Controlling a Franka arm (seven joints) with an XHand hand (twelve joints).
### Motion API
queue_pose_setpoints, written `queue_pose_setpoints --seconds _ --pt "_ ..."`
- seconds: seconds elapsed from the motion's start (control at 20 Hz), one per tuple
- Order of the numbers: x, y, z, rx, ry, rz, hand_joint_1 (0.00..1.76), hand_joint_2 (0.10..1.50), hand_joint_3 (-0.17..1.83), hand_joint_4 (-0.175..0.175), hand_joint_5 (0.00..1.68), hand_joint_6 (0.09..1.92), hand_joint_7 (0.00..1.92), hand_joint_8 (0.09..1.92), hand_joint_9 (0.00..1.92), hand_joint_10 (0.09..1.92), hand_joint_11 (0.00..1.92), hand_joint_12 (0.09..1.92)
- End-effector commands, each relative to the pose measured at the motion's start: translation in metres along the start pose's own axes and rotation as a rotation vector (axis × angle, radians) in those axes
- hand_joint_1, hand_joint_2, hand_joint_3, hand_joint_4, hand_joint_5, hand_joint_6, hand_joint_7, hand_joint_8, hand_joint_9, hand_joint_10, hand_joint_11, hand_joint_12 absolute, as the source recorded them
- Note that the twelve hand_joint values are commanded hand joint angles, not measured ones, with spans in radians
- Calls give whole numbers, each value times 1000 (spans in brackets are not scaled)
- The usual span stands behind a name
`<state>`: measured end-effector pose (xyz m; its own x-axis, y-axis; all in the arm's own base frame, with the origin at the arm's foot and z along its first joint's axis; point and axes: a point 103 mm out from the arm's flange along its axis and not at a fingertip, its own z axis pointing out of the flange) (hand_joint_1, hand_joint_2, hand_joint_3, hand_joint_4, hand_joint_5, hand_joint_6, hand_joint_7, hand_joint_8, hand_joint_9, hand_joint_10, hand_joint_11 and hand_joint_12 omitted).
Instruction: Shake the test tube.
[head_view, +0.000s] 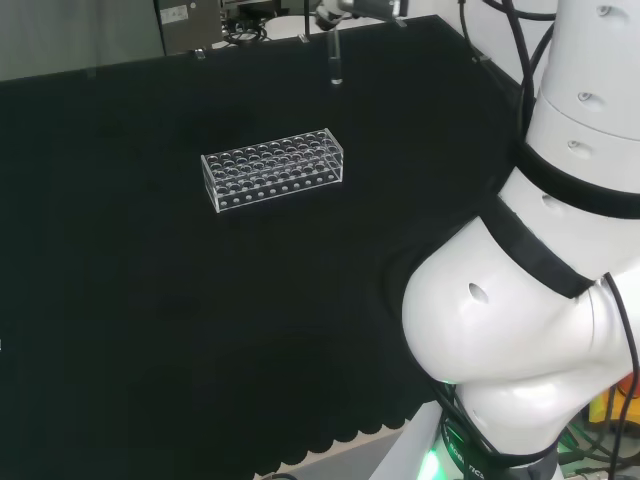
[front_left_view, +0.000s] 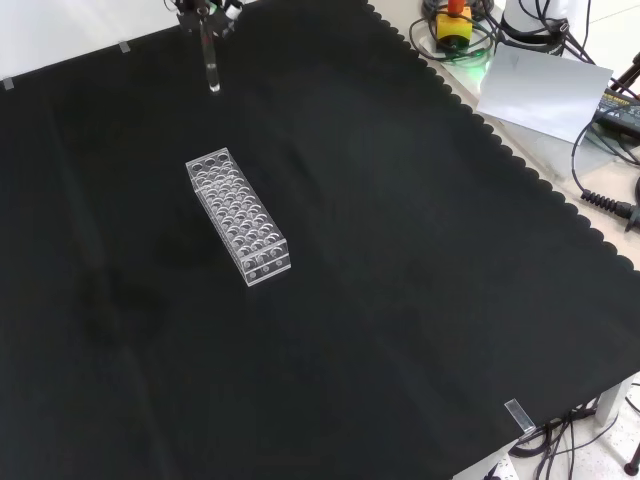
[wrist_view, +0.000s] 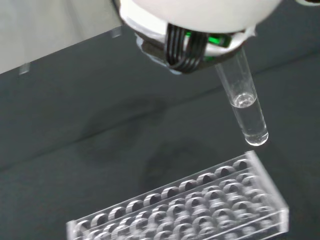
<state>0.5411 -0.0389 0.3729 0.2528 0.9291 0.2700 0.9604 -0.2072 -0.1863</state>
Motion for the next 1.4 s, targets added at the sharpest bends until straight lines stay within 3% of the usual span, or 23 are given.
queue_pose_setpoints --seconds 0.05,0.4,0.65,0.95,1.4 --pt "71 1 22 59 44 -137 1324 772 445 -175 1320 195 1312 810 1570 667 1160 886" --pt "143 -6 42 133 65 -276 1324 772 444 -175 1321 192 1312 810 1570 667 1160 886" --pt "162 -9 47 145 60 -299 1324 773 444 -175 1322 190 1312 810 1570 667 1160 887" --pt "128 -3 41 119 68 -205 1324 773 443 -175 1323 187 1312 809 1570 668 1160 887" --pt "21 1 16 47 11 -42 1324 774 441 -175 1325 182 1313 807 1570 668 1161 888"
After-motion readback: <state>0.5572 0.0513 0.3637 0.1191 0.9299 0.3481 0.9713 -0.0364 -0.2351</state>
